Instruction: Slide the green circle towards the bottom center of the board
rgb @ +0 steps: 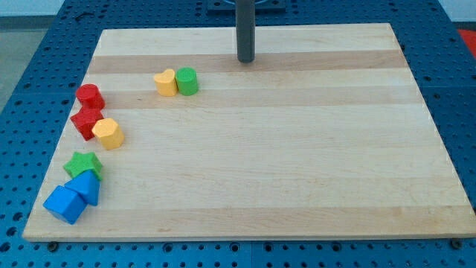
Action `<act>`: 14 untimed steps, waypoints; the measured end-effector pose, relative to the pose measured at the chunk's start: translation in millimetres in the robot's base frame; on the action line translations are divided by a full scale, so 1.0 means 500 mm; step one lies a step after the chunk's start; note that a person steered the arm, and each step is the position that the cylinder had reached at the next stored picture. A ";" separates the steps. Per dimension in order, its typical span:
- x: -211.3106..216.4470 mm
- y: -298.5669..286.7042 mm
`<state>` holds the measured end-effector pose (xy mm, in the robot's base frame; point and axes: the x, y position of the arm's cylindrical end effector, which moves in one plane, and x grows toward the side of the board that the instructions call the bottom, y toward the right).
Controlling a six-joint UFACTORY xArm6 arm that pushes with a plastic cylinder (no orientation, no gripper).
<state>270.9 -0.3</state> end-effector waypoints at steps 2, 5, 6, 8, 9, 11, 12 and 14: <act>-0.021 -0.070; 0.075 -0.231; 0.118 -0.231; 0.196 -0.231; 0.238 -0.231; 0.327 -0.230; 0.327 -0.173; 0.330 -0.046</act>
<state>436.0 -23.4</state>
